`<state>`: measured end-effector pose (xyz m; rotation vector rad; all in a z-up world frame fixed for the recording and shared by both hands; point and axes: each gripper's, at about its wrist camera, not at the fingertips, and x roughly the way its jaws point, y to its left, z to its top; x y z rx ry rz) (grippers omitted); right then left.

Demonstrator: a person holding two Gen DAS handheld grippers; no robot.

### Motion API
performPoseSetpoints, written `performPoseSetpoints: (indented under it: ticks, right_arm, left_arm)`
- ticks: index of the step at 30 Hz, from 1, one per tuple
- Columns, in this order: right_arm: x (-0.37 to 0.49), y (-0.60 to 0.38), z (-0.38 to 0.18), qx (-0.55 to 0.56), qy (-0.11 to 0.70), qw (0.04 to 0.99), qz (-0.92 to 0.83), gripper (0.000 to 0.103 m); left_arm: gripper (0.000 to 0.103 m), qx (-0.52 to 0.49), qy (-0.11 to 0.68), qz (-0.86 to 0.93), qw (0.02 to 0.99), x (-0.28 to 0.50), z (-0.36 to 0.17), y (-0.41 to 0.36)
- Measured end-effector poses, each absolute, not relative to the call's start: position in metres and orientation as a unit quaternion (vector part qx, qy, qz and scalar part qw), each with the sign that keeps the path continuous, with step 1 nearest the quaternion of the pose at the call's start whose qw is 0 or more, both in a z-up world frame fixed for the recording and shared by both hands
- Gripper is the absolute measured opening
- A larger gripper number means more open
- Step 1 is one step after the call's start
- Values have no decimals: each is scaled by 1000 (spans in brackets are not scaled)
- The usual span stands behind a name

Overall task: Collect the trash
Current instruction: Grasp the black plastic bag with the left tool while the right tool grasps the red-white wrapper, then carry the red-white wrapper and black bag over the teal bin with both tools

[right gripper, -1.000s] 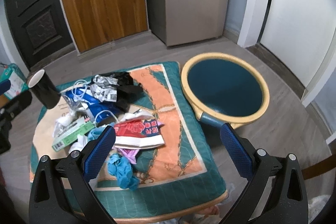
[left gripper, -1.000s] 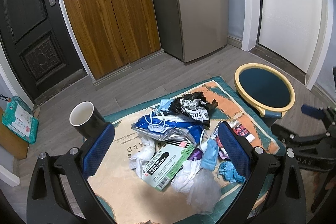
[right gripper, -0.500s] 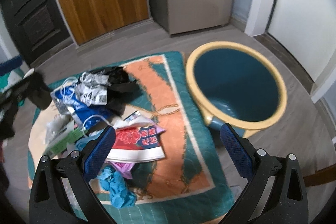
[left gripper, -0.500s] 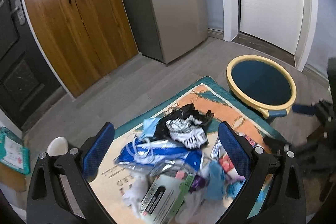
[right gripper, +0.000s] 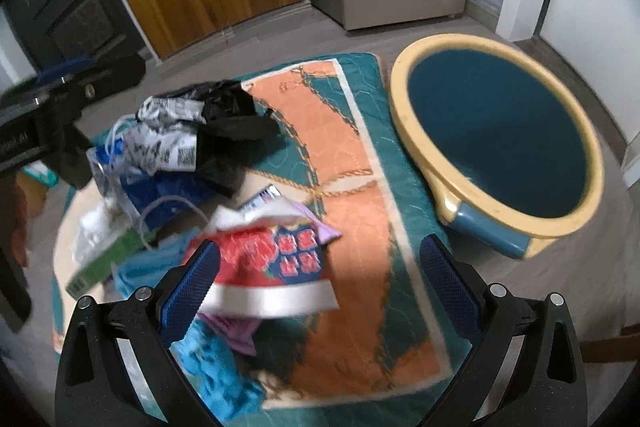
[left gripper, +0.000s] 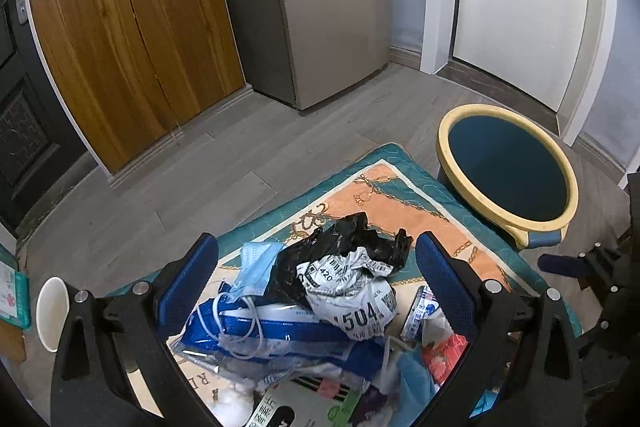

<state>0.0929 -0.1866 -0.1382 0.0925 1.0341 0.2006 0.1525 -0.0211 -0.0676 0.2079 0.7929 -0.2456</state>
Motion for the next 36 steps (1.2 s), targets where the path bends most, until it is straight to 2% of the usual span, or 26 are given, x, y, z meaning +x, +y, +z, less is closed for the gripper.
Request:
performPoseSetpoints:
  ticks: [10,13,15,16,17,18,20,21,27,28,29,36]
  right_arm:
    - [100,-192,-166,91,544,829,96,93]
    - [99,-193,-168,114,554,818,108,79]
    - [98,-190,-167,118,550,818,120,60]
    - [96,-188,-165,116,548,819,124,58]
    - [97,-187,-163,112,543,823,121,48]
    - [97,-188,-162,114,543,823,120,31]
    - [96,-191,-164,121,545,821,120,24]
    - [96,-192,-164,124,545,820,120,20]
    - [90,-199,-150,140,528,829,125,13]
    - [88,-200,-146,142,523,831,127,12]
    - [86,-200,-141,143,517,834,130,11]
    - [70,-190,-99,121,470,859,164,7]
  left_arm:
    - [95,94,417,-135,894,165,-96,-26]
    - [85,89,429,-134,889,169,-103,-29]
    - [73,91,438,-131,885,171,-108,-29]
    - [70,94,442,-132,882,171,-110,-30]
    - [64,101,447,-132,879,171,-112,-32]
    - [56,104,450,-134,877,170,-114,-33]
    - [53,113,455,-136,873,168,-115,-34]
    - [47,116,455,-138,872,167,-116,-35]
    - [24,128,448,-138,874,161,-108,-33]
    - [19,130,445,-137,875,160,-104,-32]
    - [5,131,443,-137,876,159,-102,-31]
    - [4,115,423,-128,890,148,-76,-19]
